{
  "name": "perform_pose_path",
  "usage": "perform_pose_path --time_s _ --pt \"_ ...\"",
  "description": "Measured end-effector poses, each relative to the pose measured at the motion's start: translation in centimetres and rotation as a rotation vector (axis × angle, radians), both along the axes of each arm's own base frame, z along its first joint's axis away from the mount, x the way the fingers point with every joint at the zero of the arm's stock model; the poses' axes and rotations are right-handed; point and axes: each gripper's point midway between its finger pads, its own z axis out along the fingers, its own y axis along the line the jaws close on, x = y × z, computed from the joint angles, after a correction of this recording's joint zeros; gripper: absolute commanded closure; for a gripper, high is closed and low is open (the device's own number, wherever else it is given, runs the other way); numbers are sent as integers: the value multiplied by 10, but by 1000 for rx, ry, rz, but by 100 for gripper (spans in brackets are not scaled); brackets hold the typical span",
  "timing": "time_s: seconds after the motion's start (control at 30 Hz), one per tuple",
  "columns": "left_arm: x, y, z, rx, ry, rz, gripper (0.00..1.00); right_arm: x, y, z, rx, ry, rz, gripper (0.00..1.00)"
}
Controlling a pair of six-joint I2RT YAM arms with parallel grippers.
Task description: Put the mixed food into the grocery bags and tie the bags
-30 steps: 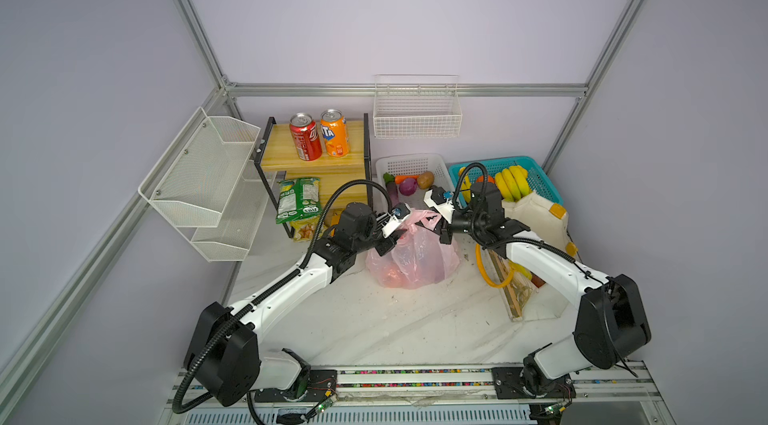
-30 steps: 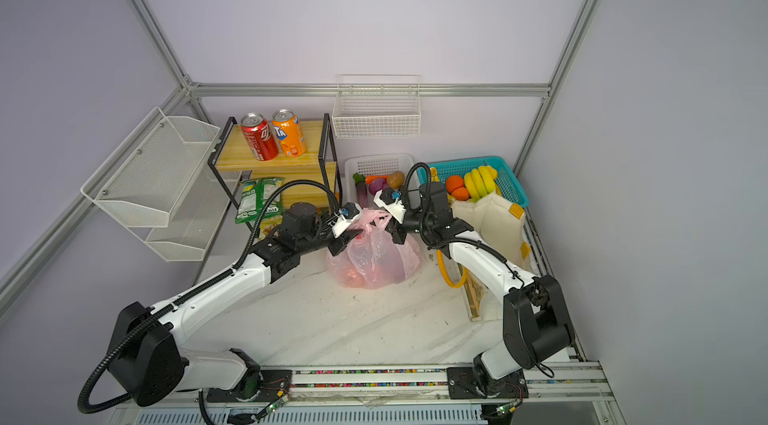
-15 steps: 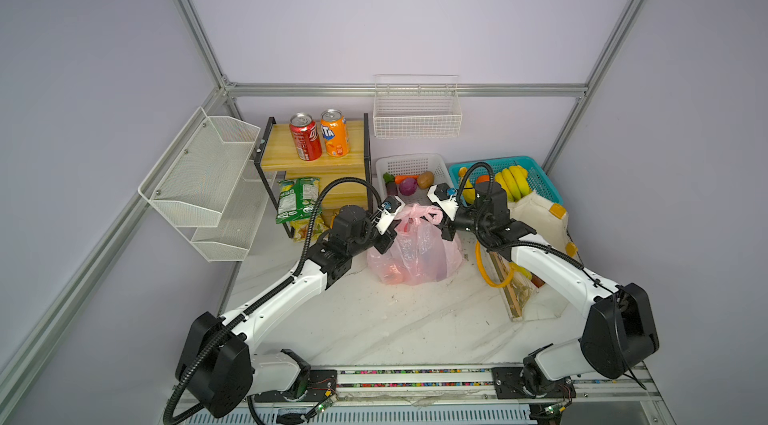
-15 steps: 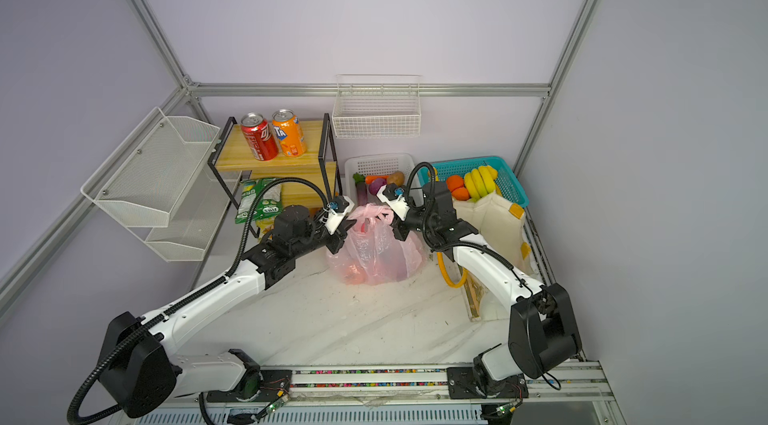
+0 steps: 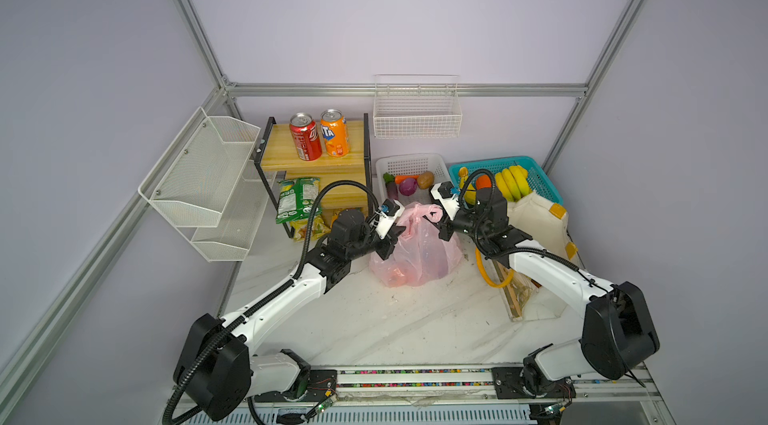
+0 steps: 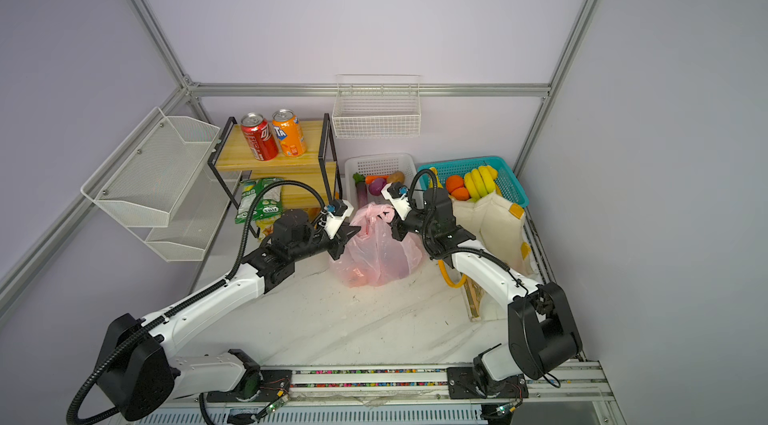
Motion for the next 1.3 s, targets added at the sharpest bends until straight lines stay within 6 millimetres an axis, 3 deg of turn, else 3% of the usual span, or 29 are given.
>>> perform_pose_path --time_s 0.3,0.53,1.03,1.3 --pt "-9 -18 -1 -43 30 -52 90 -5 16 7 97 -4 -24 100" --pt "-14 -33 -7 -57 58 -72 83 -5 17 3 178 33 -36 100" --pt "-23 -56 10 -157 63 -65 75 -13 18 8 289 90 -11 100" --pt "-24 -62 3 -171 78 -40 55 -20 16 0 315 168 38 100"
